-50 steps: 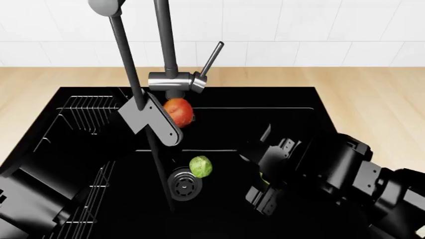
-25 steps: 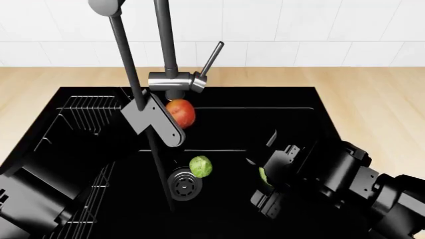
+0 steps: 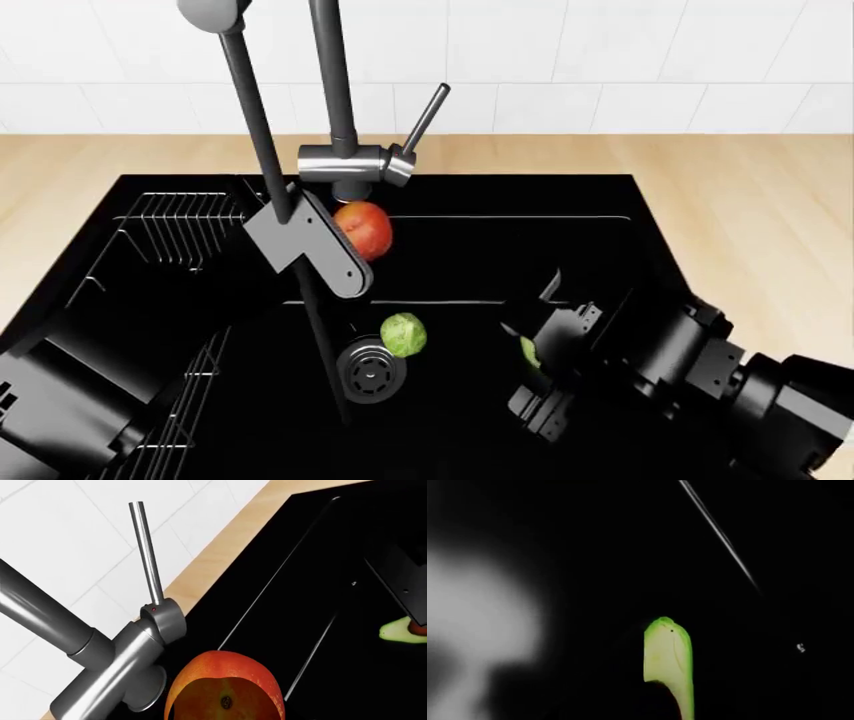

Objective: Pick the peachs and avocados from the sink and place them in one bowl. Place the brussel sprout in the other bowl. Then turn off the sink faucet.

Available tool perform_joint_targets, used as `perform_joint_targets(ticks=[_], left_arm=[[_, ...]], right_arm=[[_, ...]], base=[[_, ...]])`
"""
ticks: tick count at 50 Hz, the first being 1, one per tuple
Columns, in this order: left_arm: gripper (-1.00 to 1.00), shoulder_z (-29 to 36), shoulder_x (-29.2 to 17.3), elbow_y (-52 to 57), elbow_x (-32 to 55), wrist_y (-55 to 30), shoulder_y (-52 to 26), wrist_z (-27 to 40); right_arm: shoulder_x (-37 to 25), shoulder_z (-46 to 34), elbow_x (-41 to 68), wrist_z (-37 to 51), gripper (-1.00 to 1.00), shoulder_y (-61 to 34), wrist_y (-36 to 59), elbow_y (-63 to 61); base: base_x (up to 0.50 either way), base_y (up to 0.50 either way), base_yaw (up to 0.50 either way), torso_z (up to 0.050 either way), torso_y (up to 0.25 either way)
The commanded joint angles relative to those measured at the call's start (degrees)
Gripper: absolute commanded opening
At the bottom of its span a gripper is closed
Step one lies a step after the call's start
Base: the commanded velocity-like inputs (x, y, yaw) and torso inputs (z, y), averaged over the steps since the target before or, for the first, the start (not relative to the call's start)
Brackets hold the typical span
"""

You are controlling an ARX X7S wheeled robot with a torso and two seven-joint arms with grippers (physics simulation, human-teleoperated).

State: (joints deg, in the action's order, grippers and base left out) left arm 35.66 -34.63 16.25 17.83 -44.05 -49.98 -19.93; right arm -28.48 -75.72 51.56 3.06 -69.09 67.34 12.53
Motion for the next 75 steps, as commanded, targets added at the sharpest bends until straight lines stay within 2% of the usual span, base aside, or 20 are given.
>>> perform_joint_targets(ticks=[1, 14, 25, 41, 46, 60, 75], left_arm=[[-1.00, -0.3, -0.1, 0.4, 0.7, -0.4, -0.1, 0.8], [-1.00, -0.2, -0.2, 0.9, 0.8, -0.6, 0.0, 0.9], [-1.00, -1.5, 0.5, 0.4, 1.5, 0.2, 0.1, 1.7], [-1.00, -2.1, -0.4, 1.3, 1.8, 4.3, 2.0, 0.9], [-1.00, -2.4, -0.4, 1.6, 2.8, 3.3, 2.0, 0.6], [-1.00, -3.4, -0.1, 2.4, 3.4, 2.1, 1.5, 1.9], [-1.00, -6.4, 0.5, 6.1, 4.3, 2.3, 2.8, 5.5]], right_arm=[[0.5, -1.5, -1.3, -1.0, -1.00, 1.1, 0.0, 2.3], [-0.4, -1.2, -0.6, -0.1, -1.00, 1.1, 0.8, 0.9], [-5.1, 4.6, 4.6, 6.4, -1.00, -3.8, 6.6, -12.4], [-6.5, 11.2, 10.3, 11.4, -1.00, -6.2, 9.0, -18.9], [-7.1, 13.1, 11.9, 12.4, -1.00, -5.7, 8.5, -19.8], [-11.7, 22.0, 17.8, 17.5, -1.00, -2.3, 2.2, -27.0], [-15.0, 29.6, 15.3, 21.3, -1.00, 6.7, -14.3, -33.7]], base=[[0.01, 0.00, 0.00, 0.000, 0.000], [0.00, 0.00, 0.00, 0.000, 0.000], [0.00, 0.00, 0.00, 0.000, 0.000], [0.00, 0.00, 0.00, 0.000, 0.000], [0.00, 0.00, 0.00, 0.016, 0.239], [0.00, 0.00, 0.00, 0.016, 0.239], [-0.02, 0.00, 0.00, 0.013, 0.191]])
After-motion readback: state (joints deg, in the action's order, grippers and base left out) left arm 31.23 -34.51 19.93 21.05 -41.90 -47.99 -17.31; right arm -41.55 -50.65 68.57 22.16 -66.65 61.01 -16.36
